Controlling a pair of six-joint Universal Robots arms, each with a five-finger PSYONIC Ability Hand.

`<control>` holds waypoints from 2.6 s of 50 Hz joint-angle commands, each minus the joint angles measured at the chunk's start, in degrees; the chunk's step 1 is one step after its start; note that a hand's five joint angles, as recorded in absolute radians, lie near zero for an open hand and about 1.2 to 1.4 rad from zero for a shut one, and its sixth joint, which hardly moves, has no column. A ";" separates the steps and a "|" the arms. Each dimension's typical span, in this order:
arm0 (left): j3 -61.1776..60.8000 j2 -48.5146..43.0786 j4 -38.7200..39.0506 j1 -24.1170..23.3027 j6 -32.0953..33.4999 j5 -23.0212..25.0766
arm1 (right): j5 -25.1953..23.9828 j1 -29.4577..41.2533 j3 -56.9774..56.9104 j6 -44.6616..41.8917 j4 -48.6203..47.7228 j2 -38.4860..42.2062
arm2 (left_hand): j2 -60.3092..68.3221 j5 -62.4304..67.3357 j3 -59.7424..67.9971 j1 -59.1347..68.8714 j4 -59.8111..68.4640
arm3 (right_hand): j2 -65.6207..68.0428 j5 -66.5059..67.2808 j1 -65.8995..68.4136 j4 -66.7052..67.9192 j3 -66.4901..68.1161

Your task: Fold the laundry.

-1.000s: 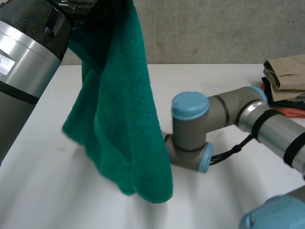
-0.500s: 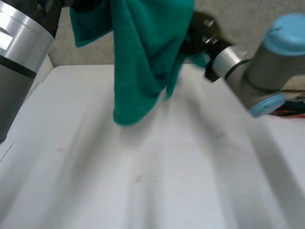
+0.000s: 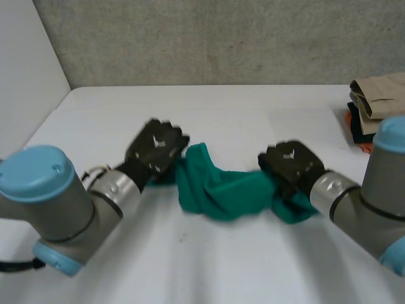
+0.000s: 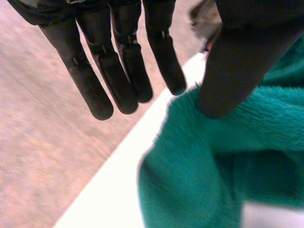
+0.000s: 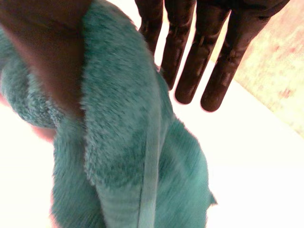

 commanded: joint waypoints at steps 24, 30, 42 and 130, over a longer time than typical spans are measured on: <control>-3.13 10.31 -21.17 12.08 -19.42 0.21 | -2.72 -15.34 0.12 -1.72 17.40 -9.49 | -23.00 -23.44 -23.20 -21.63 -22.95 | -43.81 -43.67 -33.92 -44.13 -44.17; -1.11 3.99 -21.34 11.47 -19.68 -0.14 | -5.01 -16.13 1.44 -1.72 17.75 -9.31 | -21.32 -21.75 -21.51 -19.94 -21.27 | -39.92 -39.78 -30.03 -40.24 -40.28; 4.78 -5.24 -21.26 10.24 -19.94 -0.75 | -7.56 -15.87 8.73 -1.28 11.25 -9.22 | -16.63 -17.07 -16.83 -15.25 -16.58 | -32.86 -32.72 -22.97 -33.18 -33.22; 26.43 3.26 7.48 8.21 -1.75 -15.17 | 7.65 -6.90 -33.91 6.02 -16.53 -0.87 | 27.95 27.51 27.75 29.32 28.00 | 19.73 19.87 29.62 19.41 19.38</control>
